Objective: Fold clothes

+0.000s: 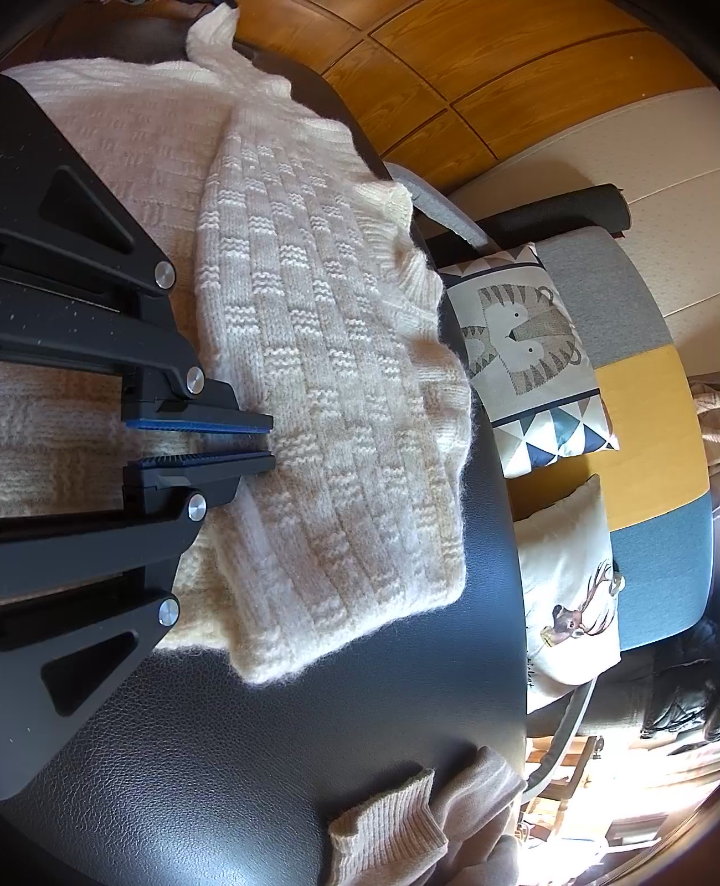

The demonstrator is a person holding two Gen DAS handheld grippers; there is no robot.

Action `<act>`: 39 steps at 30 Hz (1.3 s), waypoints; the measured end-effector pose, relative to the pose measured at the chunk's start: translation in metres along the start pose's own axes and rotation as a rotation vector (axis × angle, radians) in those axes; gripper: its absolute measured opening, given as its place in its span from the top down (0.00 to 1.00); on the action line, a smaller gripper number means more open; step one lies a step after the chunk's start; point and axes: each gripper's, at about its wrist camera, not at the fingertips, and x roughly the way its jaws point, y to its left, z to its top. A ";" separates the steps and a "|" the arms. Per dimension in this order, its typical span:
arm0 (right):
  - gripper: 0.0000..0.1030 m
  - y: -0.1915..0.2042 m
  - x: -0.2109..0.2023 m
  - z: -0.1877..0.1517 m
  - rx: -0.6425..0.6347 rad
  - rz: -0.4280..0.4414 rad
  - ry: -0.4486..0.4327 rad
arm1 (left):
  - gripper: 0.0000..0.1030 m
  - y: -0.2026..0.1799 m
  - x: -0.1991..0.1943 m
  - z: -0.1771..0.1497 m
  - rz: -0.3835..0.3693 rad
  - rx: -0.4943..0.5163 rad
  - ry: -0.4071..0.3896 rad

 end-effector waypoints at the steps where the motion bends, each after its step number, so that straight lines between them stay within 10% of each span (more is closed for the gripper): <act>1: 0.93 0.000 0.000 0.001 0.000 -0.001 0.006 | 0.93 -0.011 -0.002 0.001 -0.022 0.018 -0.001; 3: 0.92 0.003 -0.003 0.004 -0.002 -0.008 0.027 | 0.93 -0.033 -0.005 0.001 -0.067 0.047 0.000; 8: 0.47 0.012 -0.027 0.012 0.035 0.076 0.001 | 0.93 -0.093 -0.013 -0.011 -0.178 0.146 0.020; 27: 0.47 0.010 -0.064 -0.015 0.127 0.226 0.031 | 0.93 -0.303 0.013 -0.207 -0.483 0.476 0.342; 39: 0.47 -0.024 -0.072 -0.020 0.199 0.223 0.035 | 0.93 -0.347 0.042 -0.364 -0.465 0.583 0.598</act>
